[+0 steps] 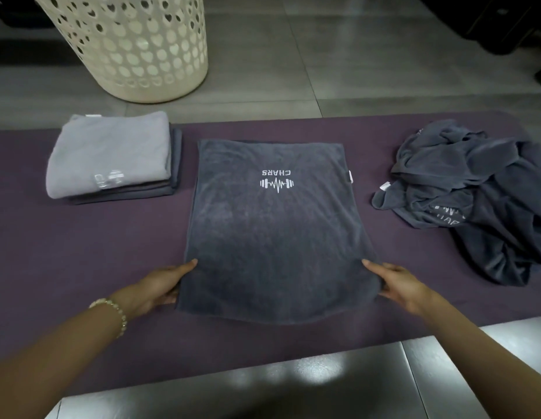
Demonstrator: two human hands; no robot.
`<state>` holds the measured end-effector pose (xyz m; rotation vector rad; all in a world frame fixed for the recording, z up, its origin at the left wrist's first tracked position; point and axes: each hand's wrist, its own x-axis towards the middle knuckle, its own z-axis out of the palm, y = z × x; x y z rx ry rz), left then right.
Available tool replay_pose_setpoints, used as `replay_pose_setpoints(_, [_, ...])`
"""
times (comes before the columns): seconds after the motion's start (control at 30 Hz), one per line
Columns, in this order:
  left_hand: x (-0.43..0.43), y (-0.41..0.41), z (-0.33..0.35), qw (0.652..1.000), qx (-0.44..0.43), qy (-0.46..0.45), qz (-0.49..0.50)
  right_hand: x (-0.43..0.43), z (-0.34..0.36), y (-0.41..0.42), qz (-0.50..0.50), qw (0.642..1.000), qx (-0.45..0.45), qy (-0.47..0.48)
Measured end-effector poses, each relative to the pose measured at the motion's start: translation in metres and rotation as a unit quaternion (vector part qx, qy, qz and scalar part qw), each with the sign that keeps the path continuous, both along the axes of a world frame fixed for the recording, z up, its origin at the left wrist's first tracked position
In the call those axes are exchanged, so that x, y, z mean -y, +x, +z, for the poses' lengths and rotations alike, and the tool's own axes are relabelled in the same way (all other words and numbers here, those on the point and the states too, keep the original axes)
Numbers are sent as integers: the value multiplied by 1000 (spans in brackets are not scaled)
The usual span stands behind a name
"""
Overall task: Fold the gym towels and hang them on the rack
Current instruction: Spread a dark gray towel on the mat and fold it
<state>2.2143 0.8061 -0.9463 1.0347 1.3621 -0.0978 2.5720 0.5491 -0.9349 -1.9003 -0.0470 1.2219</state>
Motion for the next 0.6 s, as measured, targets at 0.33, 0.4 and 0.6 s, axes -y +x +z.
replay_pose_setpoints(0.33, [-99,75,59,916,246,-12,317,-120,65,70,-206,942,-126,232])
replay_pose_setpoints(0.4, [-109,87,60,918,250,84,297,-136,59,81,-177,955,-73,225])
replay_pose_setpoints(0.6, [-115,89,-4,948,-47,311,46,-137,-9,93,-56,968,239,52])
